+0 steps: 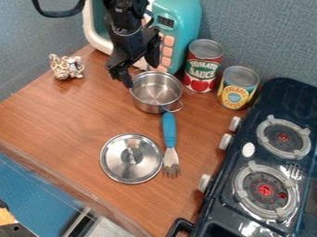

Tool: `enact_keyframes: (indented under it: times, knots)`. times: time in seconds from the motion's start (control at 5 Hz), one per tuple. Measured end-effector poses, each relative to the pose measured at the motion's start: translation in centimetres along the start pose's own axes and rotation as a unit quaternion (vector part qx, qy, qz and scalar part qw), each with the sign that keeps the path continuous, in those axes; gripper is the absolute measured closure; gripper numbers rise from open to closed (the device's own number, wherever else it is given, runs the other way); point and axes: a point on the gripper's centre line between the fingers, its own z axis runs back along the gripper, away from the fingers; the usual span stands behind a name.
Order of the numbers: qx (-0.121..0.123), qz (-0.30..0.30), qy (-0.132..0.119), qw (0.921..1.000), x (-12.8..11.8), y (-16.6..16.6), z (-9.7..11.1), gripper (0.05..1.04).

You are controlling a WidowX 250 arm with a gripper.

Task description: Move the object to the bottom middle of the table

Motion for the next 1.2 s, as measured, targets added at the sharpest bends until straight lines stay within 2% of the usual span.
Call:
enact_keyframes:
  times: [0.2, 0.4, 0.6, 0.8, 1.0, 1.2]
  knots:
    - [0.011, 0.003, 0.008, 0.9999, -0.3, 0.5, -0.8, 0.083]
    - [0.007, 0.053, 0.003, 0.9986, 1.8, 1.4, -0.7, 0.083]
    - [-0.004, 0.116, -0.025, 0.9929, 4.0, 2.3, 0.2, 0.083]
    - [0.001, 0.159, -0.063, 0.9853, 6.8, 3.8, 0.4, 0.083]
    - [0.022, 0.185, -0.085, 0.9788, 9.7, 5.1, -1.8, 0.083]
    - [0.039, 0.225, -0.095, 0.9689, 12.6, 5.9, -3.2, 0.083]
